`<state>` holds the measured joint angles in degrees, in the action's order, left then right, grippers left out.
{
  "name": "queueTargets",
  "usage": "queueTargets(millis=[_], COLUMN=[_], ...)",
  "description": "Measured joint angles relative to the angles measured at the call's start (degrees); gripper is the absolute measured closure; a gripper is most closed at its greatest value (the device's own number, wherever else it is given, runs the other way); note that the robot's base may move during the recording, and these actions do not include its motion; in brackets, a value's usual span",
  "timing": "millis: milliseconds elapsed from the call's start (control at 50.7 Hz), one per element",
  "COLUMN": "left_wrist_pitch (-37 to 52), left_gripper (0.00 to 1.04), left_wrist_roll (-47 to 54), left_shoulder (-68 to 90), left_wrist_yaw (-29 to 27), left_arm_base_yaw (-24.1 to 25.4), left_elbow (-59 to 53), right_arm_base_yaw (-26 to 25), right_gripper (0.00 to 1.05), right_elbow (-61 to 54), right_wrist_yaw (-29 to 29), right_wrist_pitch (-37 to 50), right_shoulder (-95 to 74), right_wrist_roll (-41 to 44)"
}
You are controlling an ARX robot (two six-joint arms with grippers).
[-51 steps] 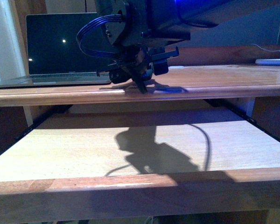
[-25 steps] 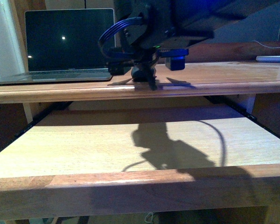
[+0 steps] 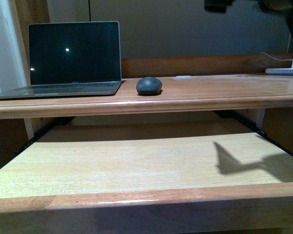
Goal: Place mouse
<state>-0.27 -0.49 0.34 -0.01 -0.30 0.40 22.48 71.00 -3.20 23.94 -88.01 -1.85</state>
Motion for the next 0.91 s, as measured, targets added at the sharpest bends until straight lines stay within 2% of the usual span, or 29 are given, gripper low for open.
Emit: queueTargets(millis=[118,257,395,513,651,908], left_wrist_pitch=[0.0,0.0,0.0,0.0,0.0,0.0], left_gripper=[0.08,0.08,0.08,0.08,0.08,0.08], left_wrist_roll=[0.0,0.0,0.0,0.0,0.0,0.0], left_shoulder=[0.0,0.0,0.0,0.0,0.0,0.0], left_wrist_yaw=[0.0,0.0,0.0,0.0,0.0,0.0], left_arm_base_yaw=[0.0,0.0,0.0,0.0,0.0,0.0], left_elbow=[0.0,0.0,0.0,0.0,0.0,0.0], right_arm_base_yaw=[-2.36,-7.91,-11.69,-12.66,-12.13,-5.27], right_gripper=[0.07,0.07,0.07,0.07,0.07,0.07], right_elbow=[-12.79,-32.13,-42.69,-47.67,-52.59,-54.55], right_wrist_yaw=[10.69,27.12,37.77,38.97,35.87,28.33], right_wrist_pitch=[1.31,0.46,-4.59,-7.23,-4.96,6.01], right_shoulder=[7.61,21.68,30.82,33.66,32.63,23.12], right_wrist_roll=[1.73,6.56,12.39,16.52,19.85,20.55])
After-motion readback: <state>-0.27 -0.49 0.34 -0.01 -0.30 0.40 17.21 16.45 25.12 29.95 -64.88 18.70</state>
